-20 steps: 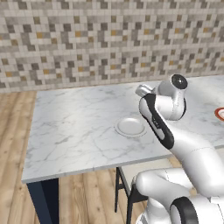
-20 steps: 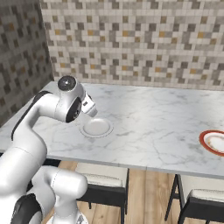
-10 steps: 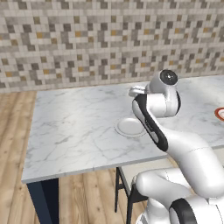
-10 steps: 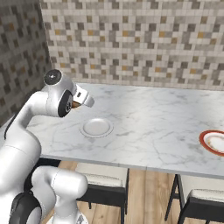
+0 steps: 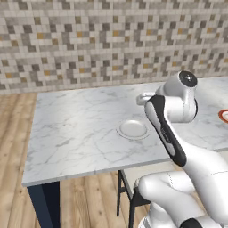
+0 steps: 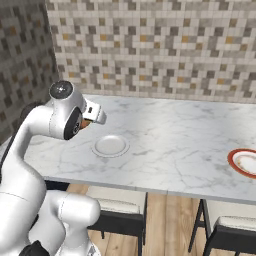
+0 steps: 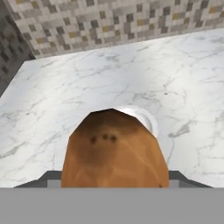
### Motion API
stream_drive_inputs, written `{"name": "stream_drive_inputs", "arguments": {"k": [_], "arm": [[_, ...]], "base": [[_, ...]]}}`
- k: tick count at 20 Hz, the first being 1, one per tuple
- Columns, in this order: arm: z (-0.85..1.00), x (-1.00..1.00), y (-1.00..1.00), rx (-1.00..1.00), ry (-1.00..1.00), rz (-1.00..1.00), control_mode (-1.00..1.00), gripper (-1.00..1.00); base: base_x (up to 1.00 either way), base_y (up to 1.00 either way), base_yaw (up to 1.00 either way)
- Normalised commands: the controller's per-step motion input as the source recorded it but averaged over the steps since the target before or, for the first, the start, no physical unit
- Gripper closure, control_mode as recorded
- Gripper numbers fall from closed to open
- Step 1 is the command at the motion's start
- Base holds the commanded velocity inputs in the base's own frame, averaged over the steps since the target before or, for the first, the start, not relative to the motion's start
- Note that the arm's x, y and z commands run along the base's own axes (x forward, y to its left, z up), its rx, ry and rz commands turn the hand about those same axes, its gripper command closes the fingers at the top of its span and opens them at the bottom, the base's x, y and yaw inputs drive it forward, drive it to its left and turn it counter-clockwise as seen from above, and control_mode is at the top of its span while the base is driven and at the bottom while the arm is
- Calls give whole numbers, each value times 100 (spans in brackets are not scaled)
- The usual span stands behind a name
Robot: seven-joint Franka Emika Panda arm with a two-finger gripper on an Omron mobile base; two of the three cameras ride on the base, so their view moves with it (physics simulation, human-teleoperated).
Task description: Transport the steak and potato to the fridge. Place the steak on the rack containing meat and place the potato on the rack containing the vegetable, ensuring meats and vegetables are on different racks.
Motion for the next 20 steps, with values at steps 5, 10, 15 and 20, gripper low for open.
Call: {"name": "stream_drive_inputs", "arguments": {"k": [5, 10, 15, 20], "arm": [[14, -79, 13, -5, -2, 7, -100, 100], [53, -100, 6, -2, -4, 0, -100, 100], [80, -86, 2, 0, 0, 0, -100, 100], [59, -79, 0, 0, 0, 0, -100, 100]], "base": [[0, 0, 0], [0, 0, 0], [0, 0, 0], [0, 0, 0]]}}
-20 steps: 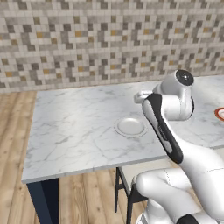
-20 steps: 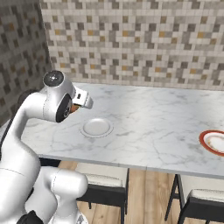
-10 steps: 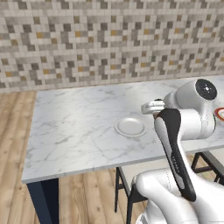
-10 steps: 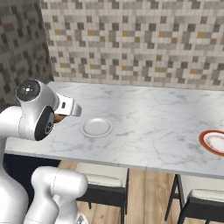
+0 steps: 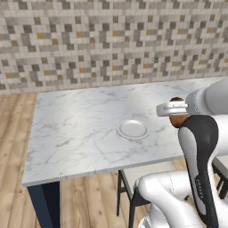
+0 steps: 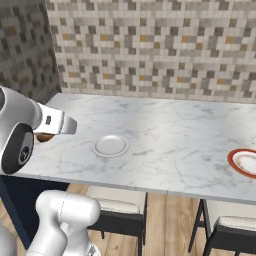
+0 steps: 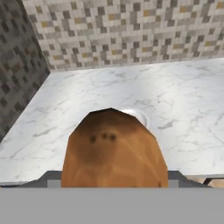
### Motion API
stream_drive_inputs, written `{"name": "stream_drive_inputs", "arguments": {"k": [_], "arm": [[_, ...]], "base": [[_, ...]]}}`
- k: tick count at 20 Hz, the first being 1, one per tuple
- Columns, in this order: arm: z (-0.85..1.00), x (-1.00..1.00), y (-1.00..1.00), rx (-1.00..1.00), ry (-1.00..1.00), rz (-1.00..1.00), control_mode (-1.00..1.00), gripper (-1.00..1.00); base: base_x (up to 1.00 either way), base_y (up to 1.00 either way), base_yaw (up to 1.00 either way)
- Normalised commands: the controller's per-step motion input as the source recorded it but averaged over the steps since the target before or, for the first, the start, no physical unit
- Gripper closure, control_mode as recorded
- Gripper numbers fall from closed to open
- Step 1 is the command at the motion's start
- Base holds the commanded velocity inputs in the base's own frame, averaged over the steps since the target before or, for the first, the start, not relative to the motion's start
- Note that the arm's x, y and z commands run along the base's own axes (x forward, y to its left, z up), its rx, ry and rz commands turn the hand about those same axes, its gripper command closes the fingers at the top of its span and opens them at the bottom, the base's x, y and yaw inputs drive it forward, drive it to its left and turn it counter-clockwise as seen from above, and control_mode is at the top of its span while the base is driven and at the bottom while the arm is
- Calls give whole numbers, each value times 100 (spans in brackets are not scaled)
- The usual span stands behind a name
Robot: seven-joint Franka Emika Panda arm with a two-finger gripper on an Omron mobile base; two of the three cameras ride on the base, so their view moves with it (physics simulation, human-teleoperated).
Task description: Transport the steak and potato to the fridge. Place the steak on the rack containing meat and place the potato on the rack containing the vegetable, ensuring meats and vegetables are on different racks.
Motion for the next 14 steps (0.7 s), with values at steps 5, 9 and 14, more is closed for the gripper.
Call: {"name": "stream_drive_inputs", "arguments": {"k": [5, 9, 14], "arm": [[46, -70, 0, 0, 0, 0, -100, 100], [1, -62, 0, 0, 0, 0, -100, 100], [11, -37, 0, 0, -3, 0, 100, 100]], "base": [[0, 0, 0], [0, 0, 0], [-18, 0, 0]]}}
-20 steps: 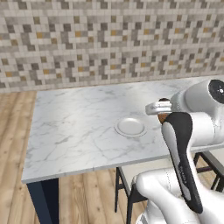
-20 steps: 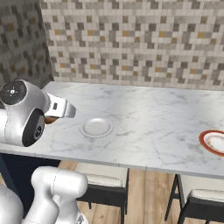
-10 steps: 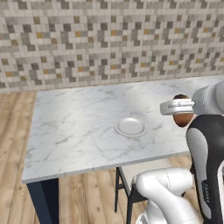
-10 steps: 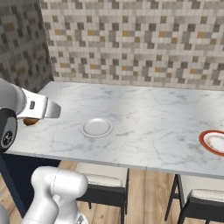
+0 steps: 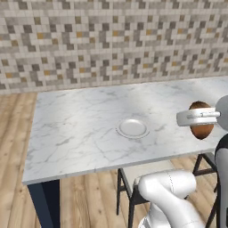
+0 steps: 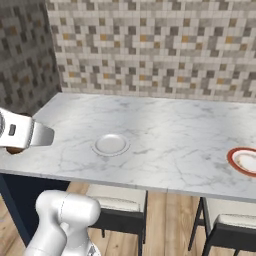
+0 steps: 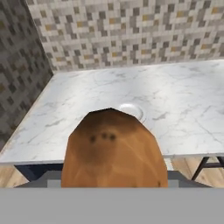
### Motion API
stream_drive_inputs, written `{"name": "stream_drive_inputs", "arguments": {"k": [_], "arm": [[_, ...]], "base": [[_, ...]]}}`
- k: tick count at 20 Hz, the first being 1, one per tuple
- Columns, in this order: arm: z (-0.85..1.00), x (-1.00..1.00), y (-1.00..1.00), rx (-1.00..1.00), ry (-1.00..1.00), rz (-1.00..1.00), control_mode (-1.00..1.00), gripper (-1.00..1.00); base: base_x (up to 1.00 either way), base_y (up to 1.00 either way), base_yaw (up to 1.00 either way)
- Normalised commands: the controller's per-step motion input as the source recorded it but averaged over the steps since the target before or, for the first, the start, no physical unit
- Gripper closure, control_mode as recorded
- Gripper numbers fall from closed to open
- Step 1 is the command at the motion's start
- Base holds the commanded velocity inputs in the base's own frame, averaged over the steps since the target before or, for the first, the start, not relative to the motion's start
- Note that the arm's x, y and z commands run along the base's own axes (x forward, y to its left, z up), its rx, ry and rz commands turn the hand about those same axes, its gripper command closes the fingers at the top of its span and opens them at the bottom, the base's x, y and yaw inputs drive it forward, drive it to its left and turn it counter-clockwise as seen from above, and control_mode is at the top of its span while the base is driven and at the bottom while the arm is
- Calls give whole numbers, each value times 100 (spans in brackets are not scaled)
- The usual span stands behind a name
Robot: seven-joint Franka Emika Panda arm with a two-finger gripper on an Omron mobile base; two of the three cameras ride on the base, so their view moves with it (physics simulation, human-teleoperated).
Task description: Transport the steak and potato to the fridge. Place the steak on the rack containing meat and place the potato on the rack containing the vegetable, ensuring meats and vegetables are on different racks.
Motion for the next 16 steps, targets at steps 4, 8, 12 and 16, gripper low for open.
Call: {"name": "stream_drive_inputs", "arguments": {"k": [4, 8, 12, 16], "arm": [[0, 0, 0, 0, 0, 0, 100, 100], [0, 0, 0, 0, 0, 0, 100, 100], [0, 0, 0, 0, 0, 0, 100, 100], [0, 0, 0, 0, 0, 0, 100, 100]], "base": [[-54, 21, 0], [-25, 100, 0], [16, 100, 0], [18, 100, 0]]}}
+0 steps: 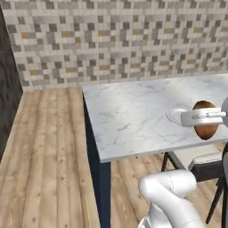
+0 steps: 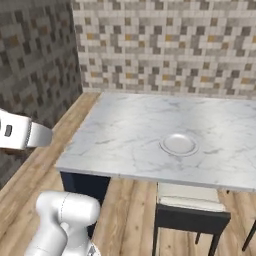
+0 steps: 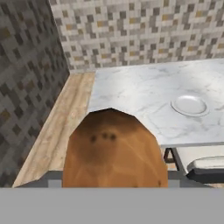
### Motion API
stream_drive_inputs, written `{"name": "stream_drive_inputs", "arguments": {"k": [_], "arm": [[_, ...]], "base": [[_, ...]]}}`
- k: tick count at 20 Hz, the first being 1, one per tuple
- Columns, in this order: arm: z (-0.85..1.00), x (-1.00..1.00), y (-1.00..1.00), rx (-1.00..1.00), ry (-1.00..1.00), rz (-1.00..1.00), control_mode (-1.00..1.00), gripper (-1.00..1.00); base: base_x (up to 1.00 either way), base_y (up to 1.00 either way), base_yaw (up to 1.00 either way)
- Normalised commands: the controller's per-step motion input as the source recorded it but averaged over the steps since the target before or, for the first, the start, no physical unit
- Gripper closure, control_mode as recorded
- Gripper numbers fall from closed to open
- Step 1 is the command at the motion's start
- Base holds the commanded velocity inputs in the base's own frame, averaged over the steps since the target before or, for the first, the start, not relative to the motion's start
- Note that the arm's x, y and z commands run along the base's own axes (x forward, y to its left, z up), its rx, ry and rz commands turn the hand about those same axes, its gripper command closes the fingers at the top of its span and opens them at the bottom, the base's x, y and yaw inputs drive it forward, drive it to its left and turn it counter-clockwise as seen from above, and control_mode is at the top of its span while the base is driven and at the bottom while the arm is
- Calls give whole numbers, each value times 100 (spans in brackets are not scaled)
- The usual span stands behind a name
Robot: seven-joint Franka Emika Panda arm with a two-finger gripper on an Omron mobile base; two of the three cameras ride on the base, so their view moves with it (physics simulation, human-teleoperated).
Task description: Transport the steak and potato to the fridge. Place the steak on the rack containing meat and place the potato on the rack containing the vegetable, ensuring meats and vegetables are on different racks.
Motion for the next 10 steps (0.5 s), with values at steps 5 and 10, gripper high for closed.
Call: {"name": "stream_drive_inputs", "arguments": {"k": [5, 10], "arm": [[0, 0, 0, 0, 0, 0, 100, 100], [0, 0, 0, 0, 0, 0, 100, 100]], "base": [[18, 100, 0], [49, 100, 0]]}}
